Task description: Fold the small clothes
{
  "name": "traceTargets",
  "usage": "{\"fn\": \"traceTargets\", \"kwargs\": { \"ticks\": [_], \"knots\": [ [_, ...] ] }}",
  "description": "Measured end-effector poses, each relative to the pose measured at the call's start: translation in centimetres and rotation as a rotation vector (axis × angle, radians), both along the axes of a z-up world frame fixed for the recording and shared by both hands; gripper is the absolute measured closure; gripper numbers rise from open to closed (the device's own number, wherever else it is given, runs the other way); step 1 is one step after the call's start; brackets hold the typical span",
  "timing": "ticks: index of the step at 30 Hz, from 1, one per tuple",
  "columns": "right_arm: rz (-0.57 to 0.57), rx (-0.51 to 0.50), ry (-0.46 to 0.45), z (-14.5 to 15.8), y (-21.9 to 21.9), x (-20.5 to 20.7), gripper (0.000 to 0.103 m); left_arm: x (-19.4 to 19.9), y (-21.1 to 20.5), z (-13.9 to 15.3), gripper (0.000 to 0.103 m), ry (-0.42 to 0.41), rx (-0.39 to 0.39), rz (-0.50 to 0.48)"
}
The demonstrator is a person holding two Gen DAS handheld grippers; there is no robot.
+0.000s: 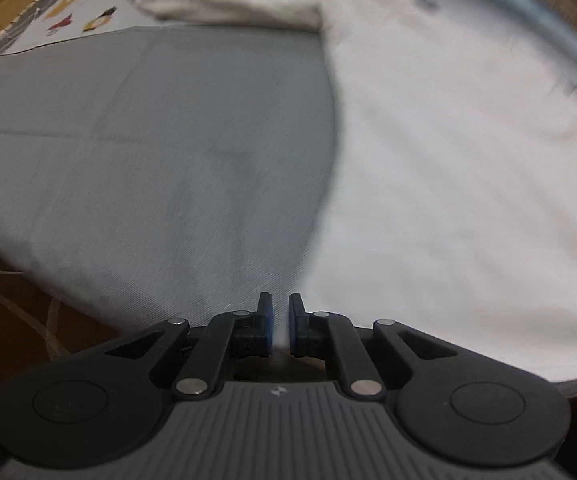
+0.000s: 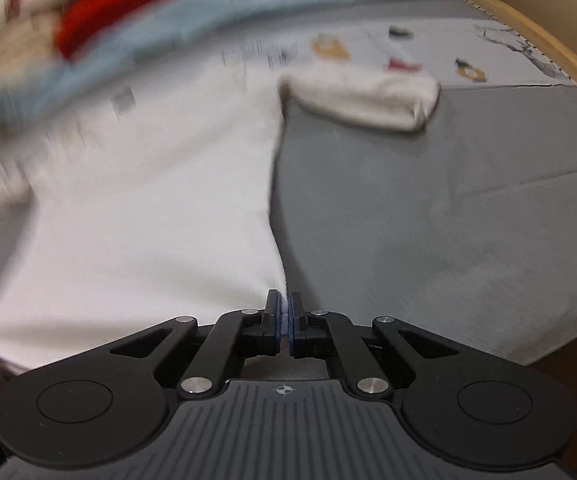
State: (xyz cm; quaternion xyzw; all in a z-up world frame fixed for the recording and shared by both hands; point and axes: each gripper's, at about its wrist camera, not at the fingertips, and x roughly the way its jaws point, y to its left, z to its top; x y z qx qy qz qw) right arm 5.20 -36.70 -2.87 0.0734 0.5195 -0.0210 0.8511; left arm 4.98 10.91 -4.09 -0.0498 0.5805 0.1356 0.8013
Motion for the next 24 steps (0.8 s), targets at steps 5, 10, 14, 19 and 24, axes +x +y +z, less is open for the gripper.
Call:
{"fn": "traceTargets", "kwargs": {
  "ticks": [5,10,14,19,24],
  "knots": [
    [-0.008,-0.096,0.003,-1.4,1.4,0.0,0.098,-0.5,-0.5,2.1,0.094,-0.136,-0.017,-0.02],
    [0.026,-0.076,-0.063,-0.9,2.4,0.3,0.097,0.2,-1.0,0.8,0.091,-0.092,-0.064,-0.048],
    [-0.03,-0.074,0.007,-2.2,1.7,0.9,0.093,0.4,0.3,-1.8,0.076,0.03,-0.128,0.029],
    [-0.085,-0.018,0.032,-2.8,0.6,1.2,0.079,1.1,1.2,-2.4,0.082,0.048,-0.156,0.023],
    [-0.115,0.052,0.118,-4.6,-0.2,1.1,0.079,0.7,1.1,-1.2,0.098,-0.019,-0.102,0.036]
  ]
}}
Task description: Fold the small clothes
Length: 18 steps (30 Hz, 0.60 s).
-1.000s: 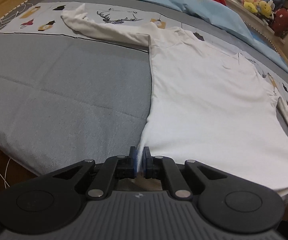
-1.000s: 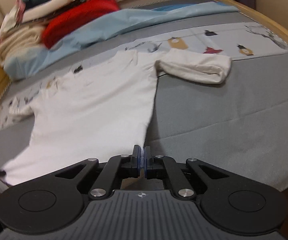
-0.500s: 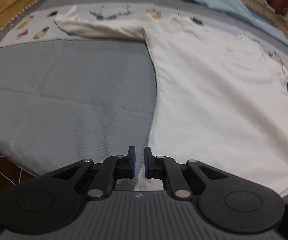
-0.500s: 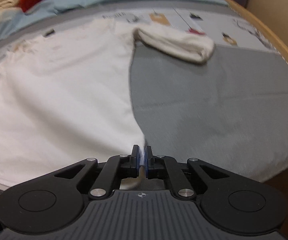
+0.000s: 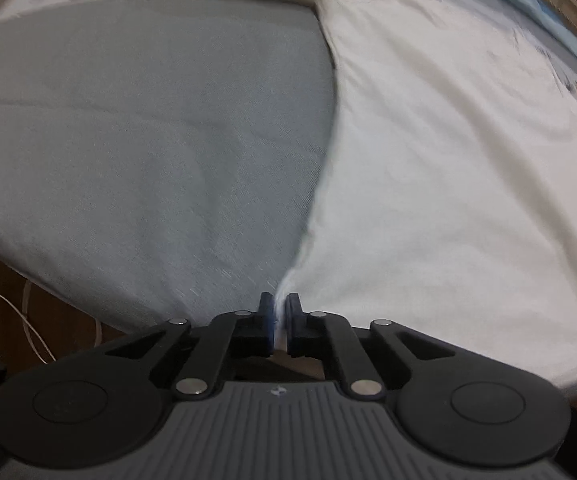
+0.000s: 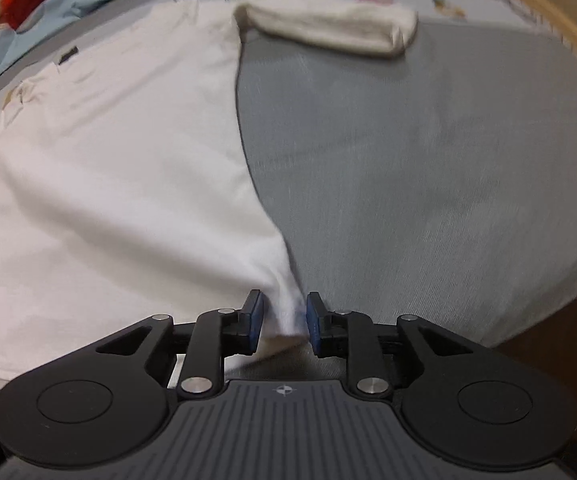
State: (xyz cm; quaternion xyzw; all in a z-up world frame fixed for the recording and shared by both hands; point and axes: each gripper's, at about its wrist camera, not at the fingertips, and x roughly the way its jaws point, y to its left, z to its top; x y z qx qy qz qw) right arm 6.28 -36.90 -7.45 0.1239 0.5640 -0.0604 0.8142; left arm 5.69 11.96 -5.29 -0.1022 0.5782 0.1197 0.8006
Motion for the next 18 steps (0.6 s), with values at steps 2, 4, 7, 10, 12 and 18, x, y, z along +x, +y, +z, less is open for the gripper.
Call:
{"fn": "traceTargets", "kwargs": {
  "ticks": [2,4,7,10,12,18],
  "knots": [
    [-0.011,0.032,0.008,-0.1,-0.3,-0.1,0.086,-0.4,0.3,0.8,0.098,-0.037,0.026,0.02],
    [0.005,0.039,0.002,0.1,-0.2,-0.2,0.094,-0.3,0.4,0.1,0.098,0.008,0.025,0.01],
    [0.029,-0.004,0.032,-0.1,0.0,-0.2,0.095,-0.3,-0.4,-0.9,0.097,0.074,0.057,-0.03],
    [0.033,-0.034,0.041,0.2,0.1,-0.3,0.095,-0.6,-1.2,0.8,0.097,-0.021,0.115,-0.036],
    [0.038,-0.069,-0.007,1.4,0.4,-0.5,0.094,-0.7,-1.7,2.2,0.097,-0.104,0.127,-0.057],
    [0.056,-0.024,-0.16,3.3,0.6,-0.5,0.083,-0.1,-3.7,0.7,0.069,-0.062,-0.025,-0.147]
  ]
}}
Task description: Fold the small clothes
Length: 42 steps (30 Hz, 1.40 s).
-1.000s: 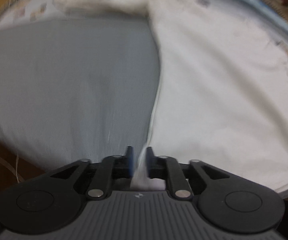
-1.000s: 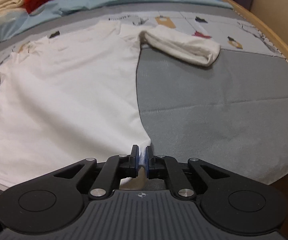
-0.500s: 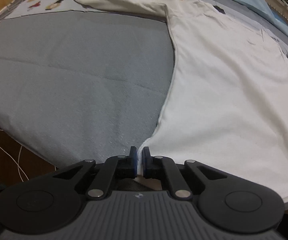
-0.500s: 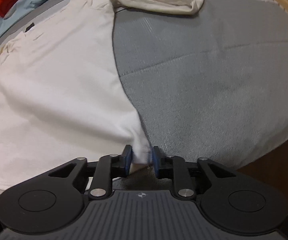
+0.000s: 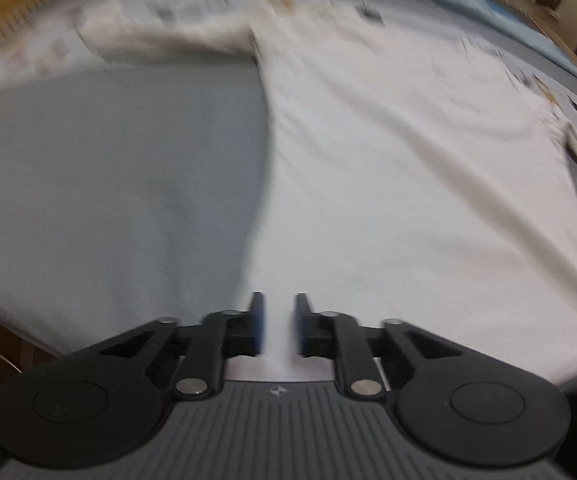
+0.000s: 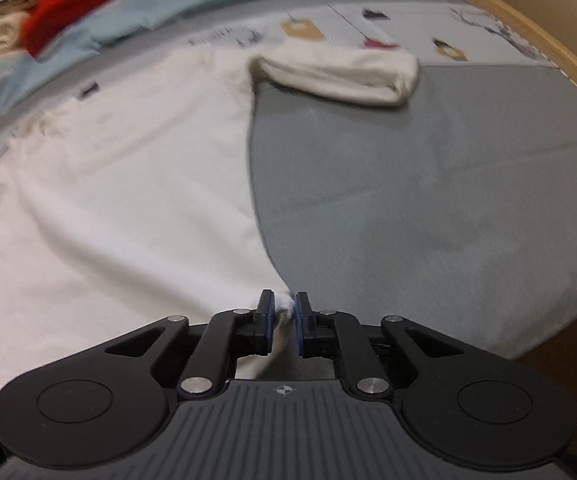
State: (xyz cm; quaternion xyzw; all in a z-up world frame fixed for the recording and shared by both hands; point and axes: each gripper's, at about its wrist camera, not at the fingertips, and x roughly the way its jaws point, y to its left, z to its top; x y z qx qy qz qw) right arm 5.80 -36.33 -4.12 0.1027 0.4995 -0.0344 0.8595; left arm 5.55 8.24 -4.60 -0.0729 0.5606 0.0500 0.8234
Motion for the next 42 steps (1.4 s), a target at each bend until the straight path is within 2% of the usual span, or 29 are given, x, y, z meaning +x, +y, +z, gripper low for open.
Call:
{"fn": "traceTargets", "kwargs": {
  "ticks": [1,2,4,7,9,13,14,17,20,23,25,27,28,29,30,33,36,37,40,42],
  "knots": [
    [0.015,0.001,0.027,-0.7,0.2,0.2,0.075,0.1,-0.2,-1.0,0.059,0.056,-0.048,-0.003],
    [0.035,0.003,0.078,-1.6,0.5,0.4,0.072,0.3,-0.1,-1.7,0.056,0.102,-0.065,-0.015],
    [0.075,-0.036,0.194,-3.5,1.1,0.5,0.071,0.6,-1.0,-1.7,0.052,0.107,-0.009,-0.07],
    [0.084,-0.058,0.168,-2.8,1.4,0.4,0.071,0.3,-1.4,-1.0,0.04,0.08,-0.001,-0.084],
    [0.08,-0.061,0.086,-1.2,1.3,0.2,0.071,0.2,-1.2,-0.6,0.036,0.065,-0.008,-0.067],
    [0.049,-0.05,-0.037,1.8,0.3,0.0,0.071,0.2,-1.2,0.2,0.017,0.019,0.018,-0.02],
    [0.034,-0.061,-0.07,2.6,-0.3,0.1,0.071,0.3,-1.1,0.5,0.016,0.006,0.023,-0.009],
    [-0.055,-0.125,-0.286,7.3,-2.5,-0.4,0.071,0.8,-1.3,1.6,0.016,-0.052,0.023,0.017],
    [-0.086,-0.158,-0.447,11.0,-4.9,-0.4,0.065,1.2,-2.0,2.9,0.016,-0.133,0.041,0.003],
    [-0.099,-0.234,-0.559,13.4,-7.0,-0.5,0.057,2.0,-3.1,3.6,0.012,-0.204,0.074,-0.011],
    [-0.128,-0.262,-0.597,13.7,-8.2,-0.7,0.054,2.1,-3.9,4.2,0.012,-0.248,0.076,-0.016],
    [-0.153,-0.269,-0.595,12.7,-9.1,-0.9,0.054,2.4,-4.5,4.5,0.012,-0.277,0.074,-0.024],
    [-0.174,-0.258,-0.551,12.2,-9.5,-0.7,0.054,2.3,-4.9,4.8,0.012,-0.288,0.076,-0.032],
    [-0.193,-0.225,-0.513,11.9,-10.0,-0.1,0.054,2.5,-5.2,4.8,0.012,-0.295,0.08,-0.04],
    [-0.202,-0.195,-0.513,11.8,-10.2,0.0,0.054,2.4,-5.5,5.1,0.012,-0.3,0.088,-0.048],
    [-0.183,-0.202,-0.493,11.0,-9.6,0.9,0.054,3.0,-6.2,5.5,0.011,-0.304,0.1,-0.066],
    [-0.173,-0.233,-0.455,10.5,-8.7,1.8,0.054,3.4,-6.9,6.5,0.001,-0.341,0.085,-0.074],
    [-0.177,-0.225,-0.445,10.4,-8.4,1.7,0.054,3.6,-7.1,6.8,0.001,-0.361,0.076,-0.075],
    [-0.197,-0.191,-0.417,10.5,-8.5,2.6,0.055,5.7,-8.7,8.2,0.001,-0.358,0.05,-0.094],
    [-0.21,-0.173,-0.389,10.0,-8.2,3.2,0.055,7.4,-10.3,9.8,0.001,-0.391,0.058,-0.101]
  ]
}}
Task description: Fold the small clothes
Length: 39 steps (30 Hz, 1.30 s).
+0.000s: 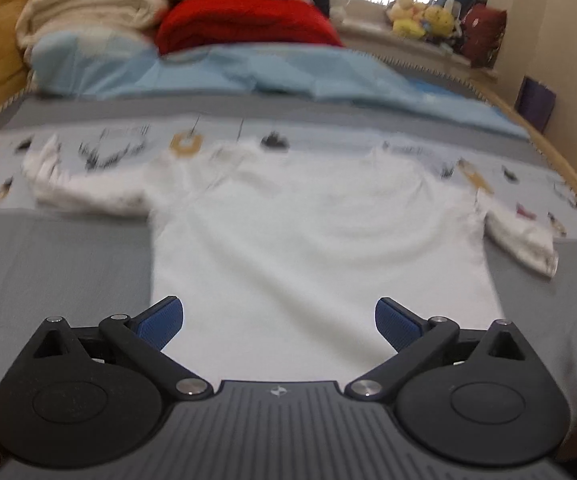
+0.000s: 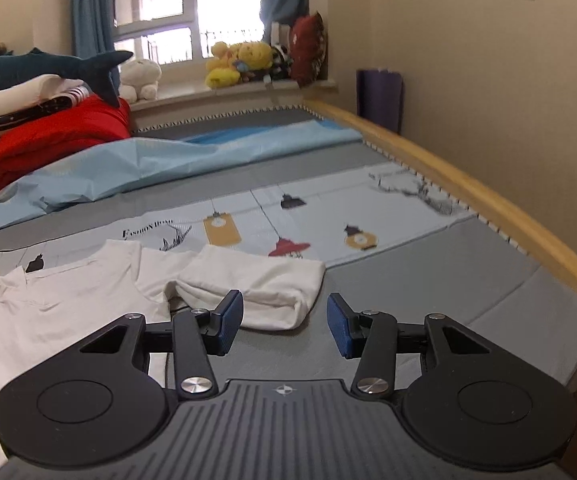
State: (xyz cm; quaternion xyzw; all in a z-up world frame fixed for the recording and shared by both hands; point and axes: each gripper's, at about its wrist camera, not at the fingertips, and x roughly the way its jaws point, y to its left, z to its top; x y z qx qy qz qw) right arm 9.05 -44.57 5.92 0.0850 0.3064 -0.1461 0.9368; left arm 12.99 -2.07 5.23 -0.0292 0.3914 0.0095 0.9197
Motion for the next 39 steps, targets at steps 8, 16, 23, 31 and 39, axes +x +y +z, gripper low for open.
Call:
{"fn": "traceTargets", "kwargs": {
  "ticks": [8,16,23,31,39],
  "knots": [
    [0.064,0.03,0.031,-0.4,2.0,1.7,0.072,10.4,-7.7,4.1,0.001,-0.063,0.021,-0.129],
    [0.146,-0.015,0.054,-0.3,3.7,4.4,0.092,15.4,-9.2,0.5,0.001,0.143,-0.102,-0.077],
    [0.164,-0.068,0.076,-3.2,3.5,13.9,0.088,17.8,-7.4,-0.6,0.001,0.203,-0.128,-0.027],
    [0.182,-0.004,0.222,-10.7,4.7,23.8,0.068,18.1,-4.0,-1.5,0.001,0.255,-0.154,0.025],
    [0.258,-0.059,0.316,-14.8,7.3,27.9,0.05,18.5,-2.5,-2.7,0.001,0.292,-0.129,0.029]
  ]
}}
